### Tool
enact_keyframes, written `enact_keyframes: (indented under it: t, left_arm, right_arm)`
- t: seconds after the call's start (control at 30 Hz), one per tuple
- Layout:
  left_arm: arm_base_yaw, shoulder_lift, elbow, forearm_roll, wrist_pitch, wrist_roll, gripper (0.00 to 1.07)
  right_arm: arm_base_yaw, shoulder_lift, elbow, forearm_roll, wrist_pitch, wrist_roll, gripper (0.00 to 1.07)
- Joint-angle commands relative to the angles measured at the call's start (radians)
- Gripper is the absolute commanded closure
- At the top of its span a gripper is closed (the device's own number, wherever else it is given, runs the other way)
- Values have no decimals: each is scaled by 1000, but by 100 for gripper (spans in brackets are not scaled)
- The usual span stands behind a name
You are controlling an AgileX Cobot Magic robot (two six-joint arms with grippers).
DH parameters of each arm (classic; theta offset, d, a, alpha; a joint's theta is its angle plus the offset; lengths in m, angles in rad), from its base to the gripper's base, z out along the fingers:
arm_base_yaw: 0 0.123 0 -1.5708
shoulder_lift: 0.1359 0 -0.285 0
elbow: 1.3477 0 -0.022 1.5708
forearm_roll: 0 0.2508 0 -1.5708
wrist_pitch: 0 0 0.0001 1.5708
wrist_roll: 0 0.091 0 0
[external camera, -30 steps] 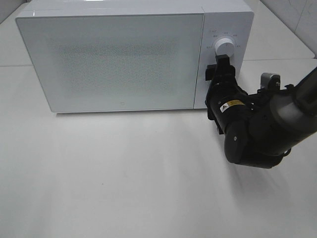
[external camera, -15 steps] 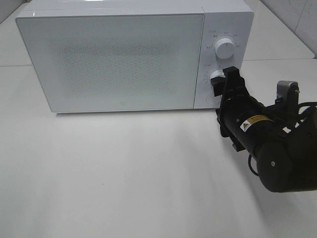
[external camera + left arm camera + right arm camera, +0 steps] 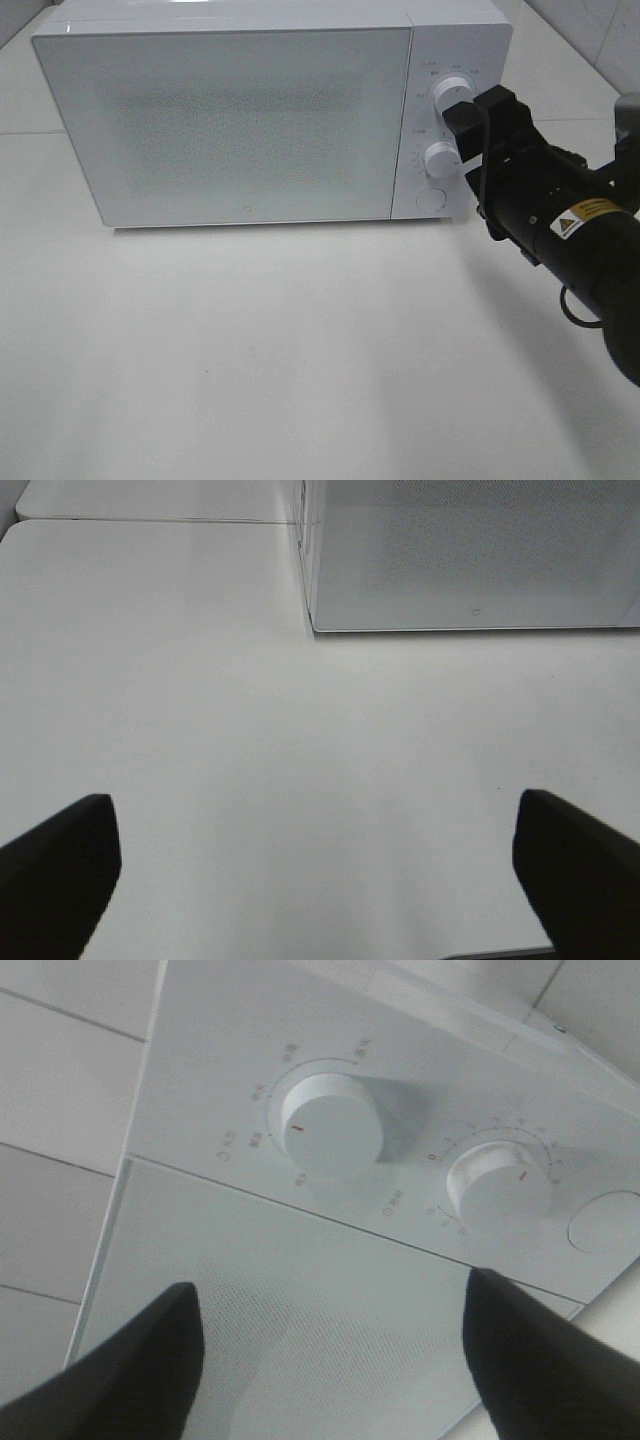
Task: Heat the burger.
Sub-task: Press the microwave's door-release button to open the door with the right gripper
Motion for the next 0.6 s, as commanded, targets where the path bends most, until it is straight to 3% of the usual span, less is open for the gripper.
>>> enact_keyframes:
  t: [0.03,0.37,0.6]
  left_arm:
    - [2,-16,1,-6,-14,-3,6]
    - [2,-16,1,-6,-14,-3,6]
    - [2,-16,1,-6,-14,-3,6]
  right_arm:
    - [-16,-92,2,-4,146,-197,38]
    - [-21,-297,2,92,486,-753,36]
    - [-21,-403,-12,48,701,-964,33]
